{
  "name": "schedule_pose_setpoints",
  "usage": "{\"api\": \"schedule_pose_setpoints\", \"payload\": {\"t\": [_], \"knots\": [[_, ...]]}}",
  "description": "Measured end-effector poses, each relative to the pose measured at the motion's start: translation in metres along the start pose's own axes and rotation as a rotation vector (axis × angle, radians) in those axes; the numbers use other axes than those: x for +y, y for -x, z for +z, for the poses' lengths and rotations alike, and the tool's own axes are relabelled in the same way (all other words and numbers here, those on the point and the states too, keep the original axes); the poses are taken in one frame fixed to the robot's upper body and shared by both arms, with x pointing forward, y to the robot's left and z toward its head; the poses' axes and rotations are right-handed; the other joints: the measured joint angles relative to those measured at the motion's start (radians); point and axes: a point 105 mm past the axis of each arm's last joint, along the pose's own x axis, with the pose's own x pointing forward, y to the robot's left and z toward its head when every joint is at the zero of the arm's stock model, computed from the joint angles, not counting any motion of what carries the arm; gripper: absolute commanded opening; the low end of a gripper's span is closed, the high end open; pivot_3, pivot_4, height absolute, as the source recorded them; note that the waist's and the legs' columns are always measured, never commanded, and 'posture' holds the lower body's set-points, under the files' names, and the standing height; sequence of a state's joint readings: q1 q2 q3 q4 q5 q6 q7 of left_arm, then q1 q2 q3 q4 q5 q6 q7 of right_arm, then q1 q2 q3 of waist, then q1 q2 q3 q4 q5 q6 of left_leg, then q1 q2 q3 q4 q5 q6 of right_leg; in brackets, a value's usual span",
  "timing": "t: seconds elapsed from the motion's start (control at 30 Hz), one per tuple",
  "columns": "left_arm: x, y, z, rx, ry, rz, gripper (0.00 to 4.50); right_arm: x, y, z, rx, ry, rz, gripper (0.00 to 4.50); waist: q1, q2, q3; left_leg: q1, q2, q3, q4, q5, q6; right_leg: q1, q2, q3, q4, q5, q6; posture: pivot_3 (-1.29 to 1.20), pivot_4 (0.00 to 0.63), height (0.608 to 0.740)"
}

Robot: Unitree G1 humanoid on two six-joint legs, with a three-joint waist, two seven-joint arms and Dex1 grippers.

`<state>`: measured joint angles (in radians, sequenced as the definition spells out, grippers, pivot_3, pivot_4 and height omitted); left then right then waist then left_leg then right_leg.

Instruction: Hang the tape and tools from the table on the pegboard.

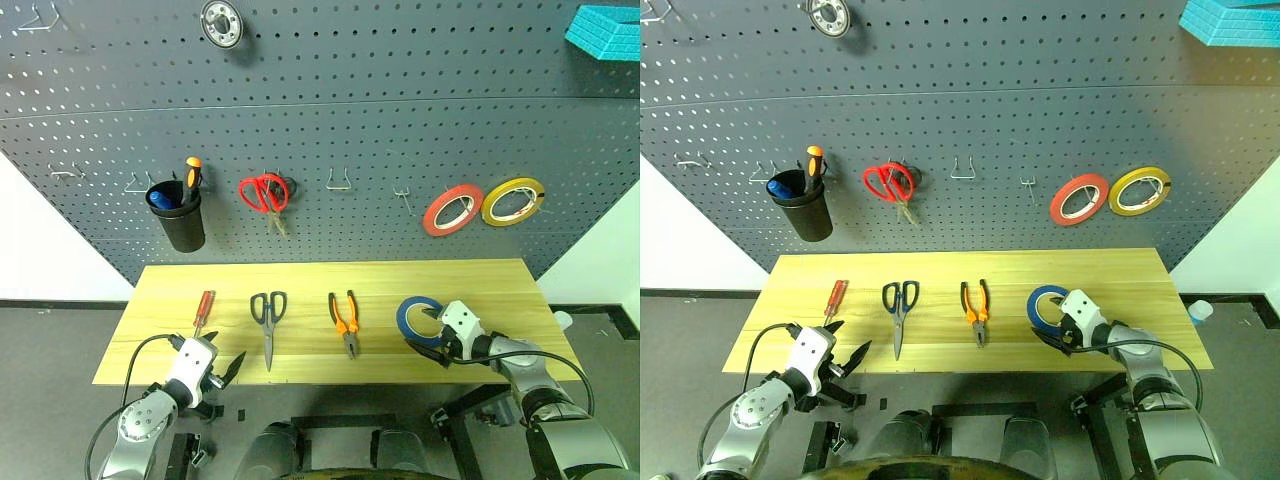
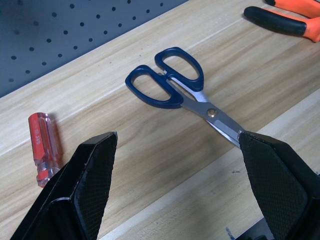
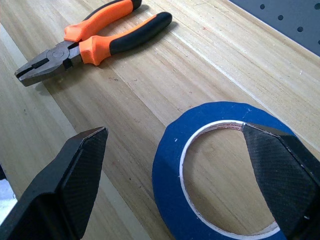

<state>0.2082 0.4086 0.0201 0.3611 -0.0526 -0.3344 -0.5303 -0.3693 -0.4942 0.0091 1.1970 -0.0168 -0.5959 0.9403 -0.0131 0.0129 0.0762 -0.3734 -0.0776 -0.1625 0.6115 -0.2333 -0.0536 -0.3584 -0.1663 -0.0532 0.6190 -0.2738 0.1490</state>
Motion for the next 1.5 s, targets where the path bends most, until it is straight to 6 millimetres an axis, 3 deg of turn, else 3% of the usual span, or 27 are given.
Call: {"api": "schedule_pose_setpoints", "payload": {"t": [1.17, 1.47, 1.5], "knots": [[-0.001, -0.003, 0.003, -0.009, -0.005, -0.010, 4.02, 0.000, 0.002, -0.011, 0.045, -0.018, -0.034, 4.50, -0.001, 0.001, -0.001, 0.000, 0.000, 0.000, 0.000, 0.000, 0.000, 0.000, 0.000, 0.001, 0.000, 0.000, 0.000, 0.01, 0.020, 0.740], [0.000, -0.017, 0.029, -0.062, -0.053, -0.138, 4.02, -0.003, -0.009, -0.007, 0.092, -0.033, -0.014, 4.50, -0.001, 0.002, -0.002, 0.001, 0.000, 0.000, 0.001, 0.000, 0.000, 0.000, 0.000, 0.001, 0.002, 0.001, -0.001, 0.01, 0.020, 0.740], [-0.001, -0.018, 0.033, -0.069, -0.059, -0.161, 4.20, -0.003, -0.011, -0.006, 0.093, -0.030, -0.013, 4.50, -0.002, 0.003, -0.002, 0.001, 0.000, 0.000, 0.001, 0.000, 0.000, 0.000, 0.001, 0.001, 0.002, 0.001, -0.001, 0.01, 0.020, 0.740]]}}
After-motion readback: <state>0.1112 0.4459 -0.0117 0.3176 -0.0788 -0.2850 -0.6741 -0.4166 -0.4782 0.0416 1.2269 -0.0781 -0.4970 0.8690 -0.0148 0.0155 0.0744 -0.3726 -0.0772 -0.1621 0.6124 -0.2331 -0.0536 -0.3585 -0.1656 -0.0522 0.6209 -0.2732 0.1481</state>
